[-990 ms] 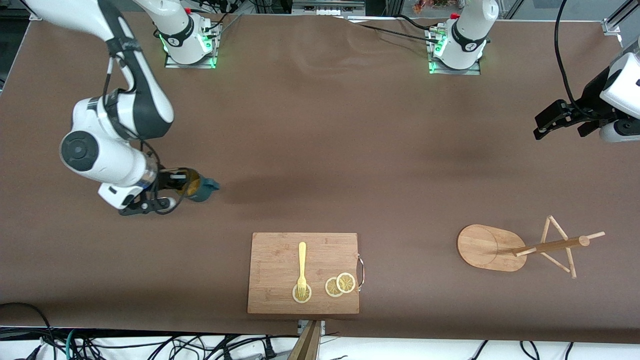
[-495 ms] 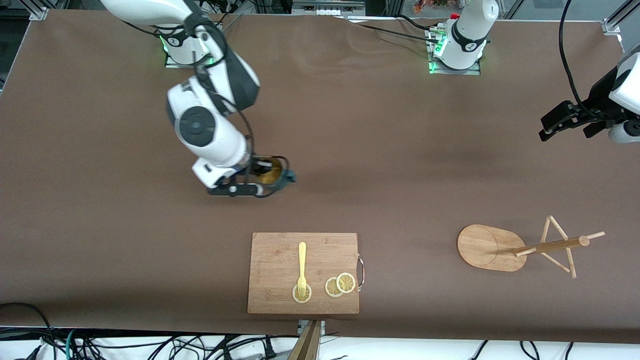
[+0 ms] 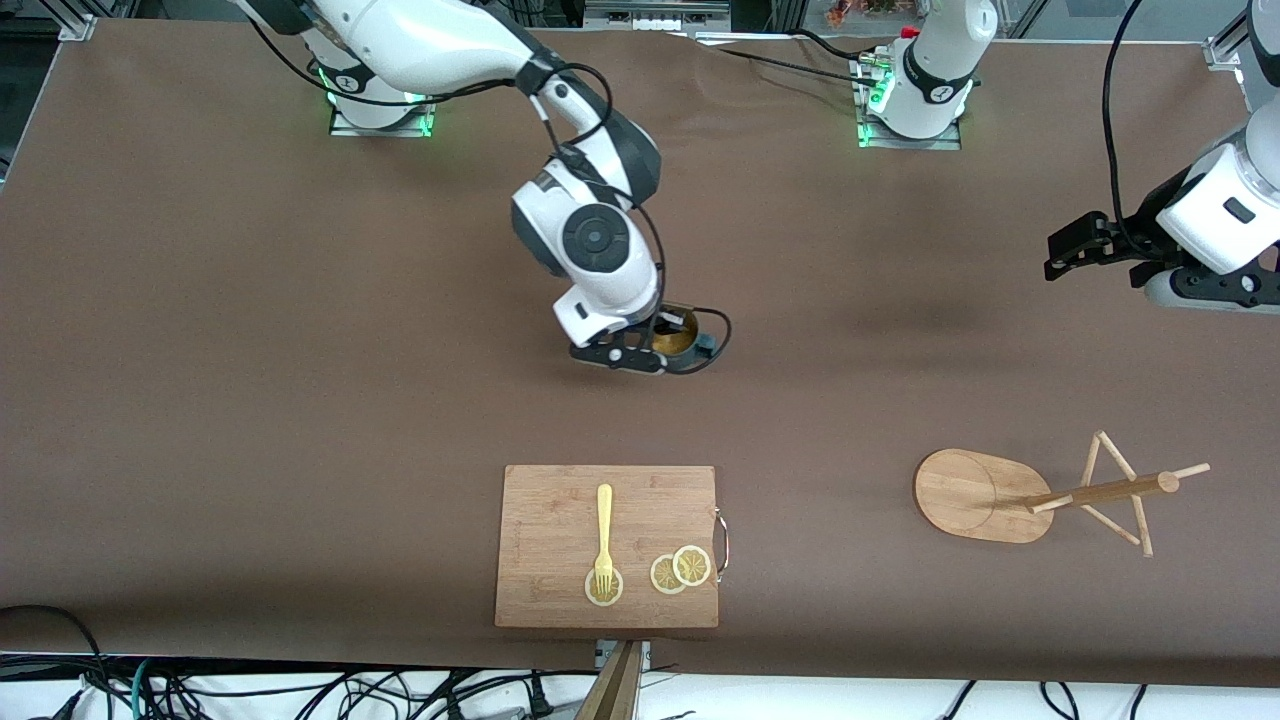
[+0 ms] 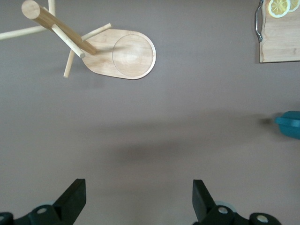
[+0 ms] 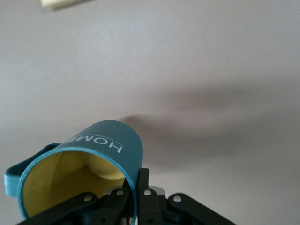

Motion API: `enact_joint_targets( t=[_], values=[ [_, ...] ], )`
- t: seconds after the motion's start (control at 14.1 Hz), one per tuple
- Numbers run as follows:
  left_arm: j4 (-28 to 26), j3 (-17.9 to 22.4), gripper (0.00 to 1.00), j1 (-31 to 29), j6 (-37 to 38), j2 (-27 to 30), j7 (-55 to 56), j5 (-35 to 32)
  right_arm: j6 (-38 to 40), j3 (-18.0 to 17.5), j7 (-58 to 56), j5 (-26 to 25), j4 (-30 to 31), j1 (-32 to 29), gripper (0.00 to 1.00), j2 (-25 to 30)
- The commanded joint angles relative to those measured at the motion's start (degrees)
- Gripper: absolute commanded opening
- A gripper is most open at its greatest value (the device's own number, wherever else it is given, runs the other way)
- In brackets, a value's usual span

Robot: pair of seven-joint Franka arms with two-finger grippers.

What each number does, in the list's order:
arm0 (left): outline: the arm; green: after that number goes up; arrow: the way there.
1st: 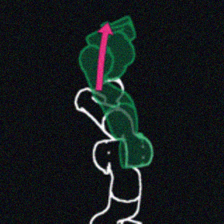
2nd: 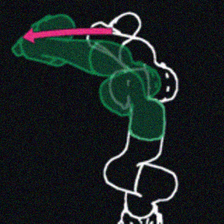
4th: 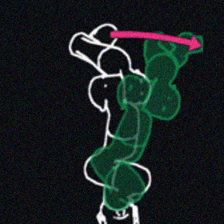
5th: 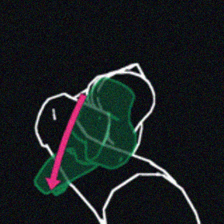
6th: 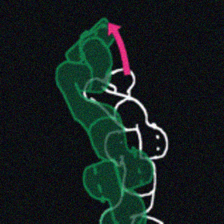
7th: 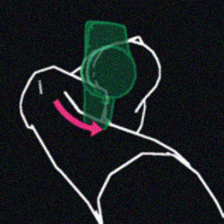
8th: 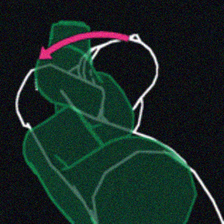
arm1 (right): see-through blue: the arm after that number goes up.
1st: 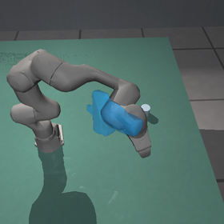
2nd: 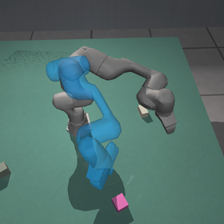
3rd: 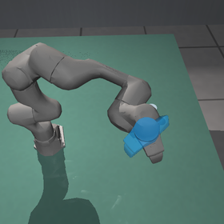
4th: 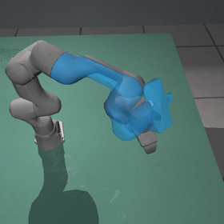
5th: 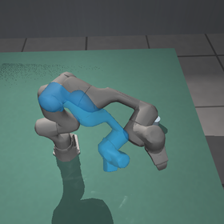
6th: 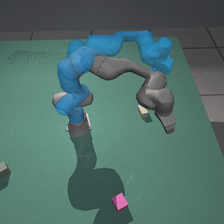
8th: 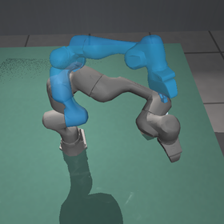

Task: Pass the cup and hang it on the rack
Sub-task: 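Carry the teal mug with the right gripper toward the table middle, then set the mug down and open the right gripper while the left gripper approaches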

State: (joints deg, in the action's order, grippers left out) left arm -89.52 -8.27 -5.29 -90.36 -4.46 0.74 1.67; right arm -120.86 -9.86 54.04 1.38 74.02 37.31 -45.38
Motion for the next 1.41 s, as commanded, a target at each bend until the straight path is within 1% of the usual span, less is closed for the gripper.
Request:
enact_joint_targets(
  t=[0.0, 0.07, 0.21, 0.28, 0.35, 0.49, 0.57, 0.78, 0.85, 0.92, 0.99, 1.06, 1.13, 1.2, 1.34],
  values=[
    [1.8, 0.4, 1.0, -0.3, 1.2, -2.4, -1.6, 1.1, -1.9, 0.8, 1.5, -3.6, -2.5, 2.8, 0.0, -3.5],
    [0.8, 0.5, 1.0, -0.1, -1.4, -2.5, -1.5, 1.1, -3.8, 0.7, 1.4, -3.7, -2.5, 3.4, 0.0, -4.4],
    [-3.6, 0.2, 1.0, 0.2, -6.1, -1.4, -1.3, 1.0, -6.2, 0.8, 1.3, -3.8, -2.3, 4.3, 0.0, -5.2],
    [-5.2, 0.2, 1.0, 0.2, -7.7, -1.1, -1.4, 1.0, -6.2, 0.8, 1.2, -3.8, -2.4, 4.3, 0.28, -5.1],
    [-6.3, 0.2, 1.0, 0.2, -9.1, -0.9, -1.4, 1.0, -6.1, 0.8, 1.0, -3.8, -2.4, 4.1, 0.99, -4.7],
    [-10.5, 0.2, 1.0, 0.4, -13.7, -0.1, -2.1, 1.1, -5.4, 0.9, 0.5, -3.5, -2.7, 3.6, 1.0, -3.0],
    [-14.4, 0.1, 1.0, 0.9, -17.3, 1.1, -2.1, 1.1, -4.5, 0.8, 0.3, -3.3, -2.6, 2.7, 1.0, -1.0],
    [-28.3, 0.0, 1.0, 1.0, -32.0, 5.5, -3.6, 1.8, 6.3, 0.9, -1.4, -3.7, -2.5, -1.8, 1.0, 6.5],
    [-31.8, -0.1, 1.0, 1.0, -36.6, 6.2, -5.4, 2.2, 9.5, 1.0, -4.1, -3.7, -2.0, -3.5, 1.0, 9.7],
    [-34.6, -0.2, 1.0, 1.0, -40.2, 6.4, -9.2, 5.0, 15.2, 1.9, -7.6, -3.9, -1.8, -5.4, 1.0, 12.5],
    [-35.9, -0.3, 1.0, 1.0, -42.2, 6.2, -15.3, 10.8, 19.9, 3.9, -12.6, -3.8, -1.9, -7.1, 1.0, 14.9],
    [-36.1, -0.9, 1.0, 1.0, -42.4, 5.6, -21.7, 17.3, 22.6, 6.0, -18.4, -3.1, -1.9, -8.1, 1.0, 16.9],
    [-36.5, -1.1, 1.0, 0.9, -42.4, 5.0, -28.8, 22.4, 23.9, 8.3, -23.4, -3.0, -1.9, -9.2, 1.0, 19.3],
    [-37.3, -1.7, 1.0, 0.9, -42.5, 4.6, -34.4, 25.7, 26.3, 10.8, -26.2, -3.0, -1.8, -9.4, 1.0, 21.3],
    [-38.4, -2.4, 1.0, 0.4, -42.4, 3.4, -46.4, 31.8, 32.0, 17.6, -30.5, -3.0, -1.8, -9.4, 1.0, 24.0]
  ],
)
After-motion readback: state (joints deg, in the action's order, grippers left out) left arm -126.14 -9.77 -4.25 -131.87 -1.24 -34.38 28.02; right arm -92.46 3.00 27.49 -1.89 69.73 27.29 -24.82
